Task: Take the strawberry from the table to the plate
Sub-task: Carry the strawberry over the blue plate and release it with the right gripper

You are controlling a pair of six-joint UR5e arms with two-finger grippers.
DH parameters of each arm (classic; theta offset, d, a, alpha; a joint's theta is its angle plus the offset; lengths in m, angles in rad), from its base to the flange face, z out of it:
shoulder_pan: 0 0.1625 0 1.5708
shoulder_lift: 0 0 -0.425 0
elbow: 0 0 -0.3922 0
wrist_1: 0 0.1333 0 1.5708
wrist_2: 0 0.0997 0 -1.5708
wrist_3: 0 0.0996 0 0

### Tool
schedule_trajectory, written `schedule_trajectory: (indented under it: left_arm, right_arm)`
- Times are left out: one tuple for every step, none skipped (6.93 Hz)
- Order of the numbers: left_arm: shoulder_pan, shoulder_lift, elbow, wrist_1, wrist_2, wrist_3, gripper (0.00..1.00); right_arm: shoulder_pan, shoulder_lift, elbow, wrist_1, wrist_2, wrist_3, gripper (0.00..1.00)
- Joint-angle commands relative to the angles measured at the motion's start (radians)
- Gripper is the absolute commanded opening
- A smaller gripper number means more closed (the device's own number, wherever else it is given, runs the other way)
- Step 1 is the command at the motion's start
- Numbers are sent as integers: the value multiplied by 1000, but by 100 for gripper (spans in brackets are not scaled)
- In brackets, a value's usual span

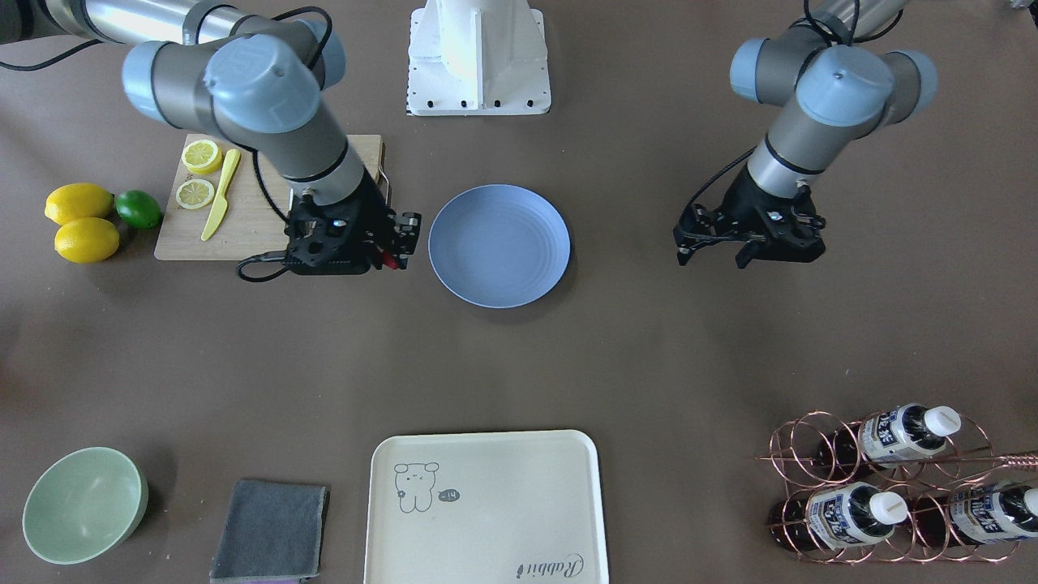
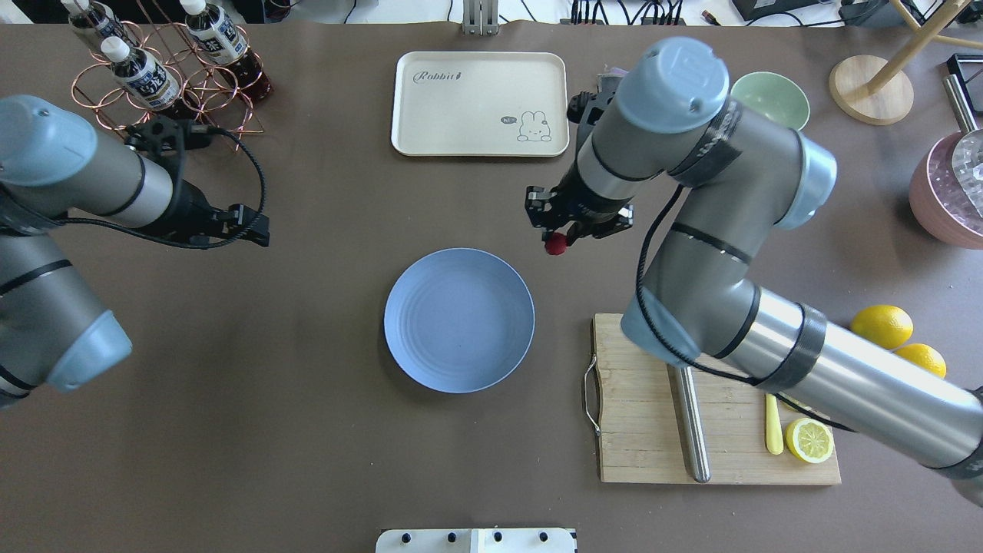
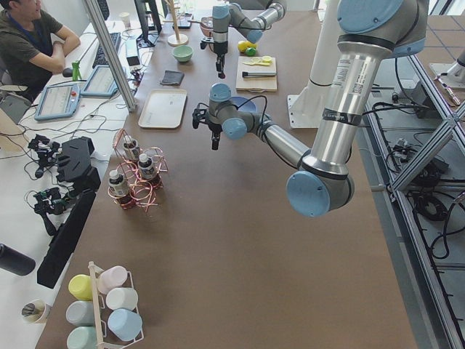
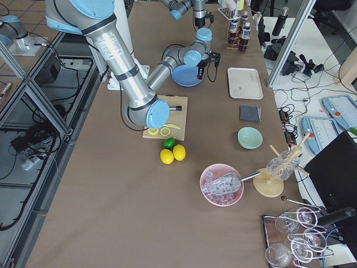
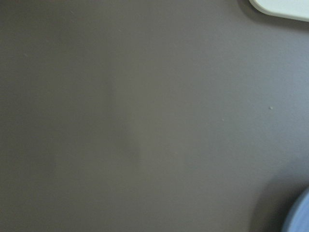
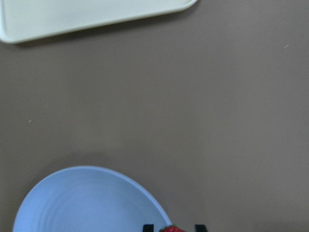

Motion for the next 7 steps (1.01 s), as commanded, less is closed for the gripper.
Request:
schedule_trajectory:
  left_arm:
    - [-99,45,30,-1,-66,134,97]
    - [-105,43,37,-3,-66,134,97]
    - [-107,45,35,-3,-66,134,97]
    - [-110,46,32,-3,-66,134,97]
    - [-110,51,27,-3,-66,134,97]
    - [-110,51,27,-3,-66,132,97]
    - [-111,50,27,-2,-66,132,97]
  right_arm:
    - [-183,116,-70,3,-172,133,0]
    - [-223,138,-128,15,-206,142,0]
    - [-236,138,-162,51,-248,141,0]
    - [-236,139,-232,113,-251,140,0]
    - [-236,139,-266,163,-251,138,0]
    - [-236,138,-267,164,-250,144,0]
    - [-234,135,-267,165,-248,146,93]
